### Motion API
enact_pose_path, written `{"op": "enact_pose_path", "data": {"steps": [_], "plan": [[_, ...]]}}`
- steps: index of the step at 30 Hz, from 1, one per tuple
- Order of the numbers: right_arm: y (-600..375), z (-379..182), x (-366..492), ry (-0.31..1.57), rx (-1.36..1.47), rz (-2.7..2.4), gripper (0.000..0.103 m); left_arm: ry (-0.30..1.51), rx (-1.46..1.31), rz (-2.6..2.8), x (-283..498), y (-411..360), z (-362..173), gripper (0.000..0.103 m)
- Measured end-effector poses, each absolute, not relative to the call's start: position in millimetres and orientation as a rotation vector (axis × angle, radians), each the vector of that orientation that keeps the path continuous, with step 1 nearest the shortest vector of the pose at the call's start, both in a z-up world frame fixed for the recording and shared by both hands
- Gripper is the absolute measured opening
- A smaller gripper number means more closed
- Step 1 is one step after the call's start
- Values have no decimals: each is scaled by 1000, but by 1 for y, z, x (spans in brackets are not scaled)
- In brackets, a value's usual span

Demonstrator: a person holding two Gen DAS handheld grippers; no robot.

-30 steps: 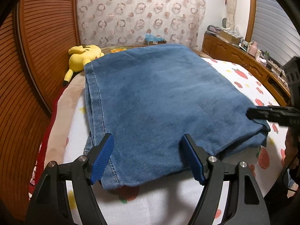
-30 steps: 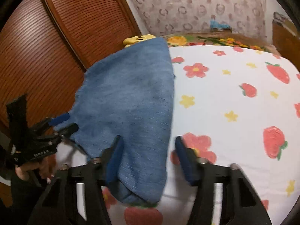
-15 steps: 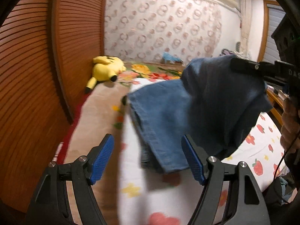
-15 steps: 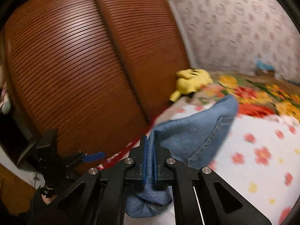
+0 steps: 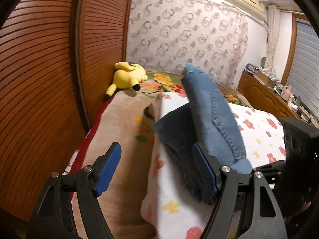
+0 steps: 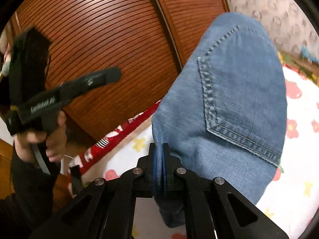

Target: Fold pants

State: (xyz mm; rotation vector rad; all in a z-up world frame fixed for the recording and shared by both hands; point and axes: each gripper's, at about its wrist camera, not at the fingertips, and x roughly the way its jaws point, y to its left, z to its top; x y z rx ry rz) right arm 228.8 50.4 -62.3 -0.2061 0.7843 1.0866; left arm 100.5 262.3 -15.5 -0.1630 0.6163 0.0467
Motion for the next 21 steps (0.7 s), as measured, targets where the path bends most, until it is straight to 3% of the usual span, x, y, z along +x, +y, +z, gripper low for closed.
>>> {"op": "enact_pose_path", "data": {"steps": [5, 10, 15, 21], "plan": [[56, -65, 213, 778, -211, 1074, 5, 631, -146, -41, 133, 238, -18, 76], [60, -61, 192, 765, -220, 1069, 12, 716, -87, -64, 165, 216, -40, 76], [30, -35, 178, 701, -233, 1050, 28, 776, -65, -36, 172, 214, -61, 76], [-9, -13, 176, 618, -219, 977, 30, 782, -76, -34, 167, 215, -67, 76]]}}
